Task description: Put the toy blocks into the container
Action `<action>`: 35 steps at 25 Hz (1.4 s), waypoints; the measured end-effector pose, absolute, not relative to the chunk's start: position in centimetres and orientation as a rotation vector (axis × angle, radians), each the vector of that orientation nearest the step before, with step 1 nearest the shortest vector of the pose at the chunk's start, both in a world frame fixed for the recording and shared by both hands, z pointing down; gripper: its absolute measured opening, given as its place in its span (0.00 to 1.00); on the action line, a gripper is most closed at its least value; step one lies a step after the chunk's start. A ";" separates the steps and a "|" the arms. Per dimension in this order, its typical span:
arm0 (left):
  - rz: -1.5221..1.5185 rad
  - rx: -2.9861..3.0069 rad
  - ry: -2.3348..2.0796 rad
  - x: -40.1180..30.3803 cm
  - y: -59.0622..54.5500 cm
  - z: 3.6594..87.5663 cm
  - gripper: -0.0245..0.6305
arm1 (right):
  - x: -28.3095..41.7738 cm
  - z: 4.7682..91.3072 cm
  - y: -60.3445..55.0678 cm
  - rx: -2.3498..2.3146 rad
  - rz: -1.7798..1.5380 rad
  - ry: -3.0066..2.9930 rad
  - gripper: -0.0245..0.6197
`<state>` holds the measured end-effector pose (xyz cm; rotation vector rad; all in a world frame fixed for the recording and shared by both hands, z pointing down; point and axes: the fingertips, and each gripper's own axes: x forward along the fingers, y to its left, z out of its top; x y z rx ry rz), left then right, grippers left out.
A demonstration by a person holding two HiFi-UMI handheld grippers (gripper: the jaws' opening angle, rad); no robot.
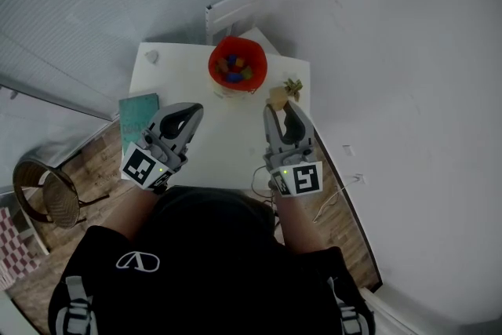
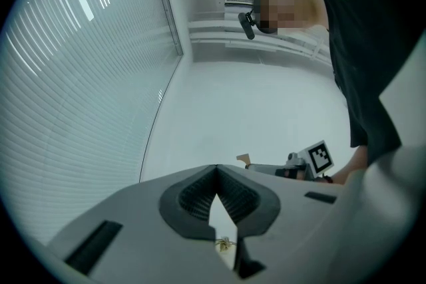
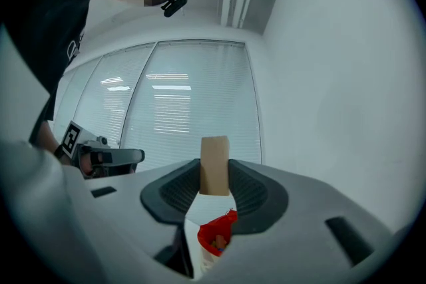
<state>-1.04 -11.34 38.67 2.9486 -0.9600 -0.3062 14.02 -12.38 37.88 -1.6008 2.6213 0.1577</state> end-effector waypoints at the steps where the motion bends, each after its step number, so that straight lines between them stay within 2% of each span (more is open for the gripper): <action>1: -0.306 2.947 -0.964 -1.1 -11.4 38.7 0.04 | 14.0 38.0 -12.8 -1.598 0.158 2.625 0.25; 22: -0.290 2.920 -1.061 -3.3 -11.4 39.0 0.04 | 11.7 44.0 -27.2 -1.637 0.022 2.710 0.25; 35: -0.293 2.901 -1.101 -4.3 -10.6 39.2 0.04 | 10.3 59.6 -31.8 -1.757 -0.538 3.003 0.25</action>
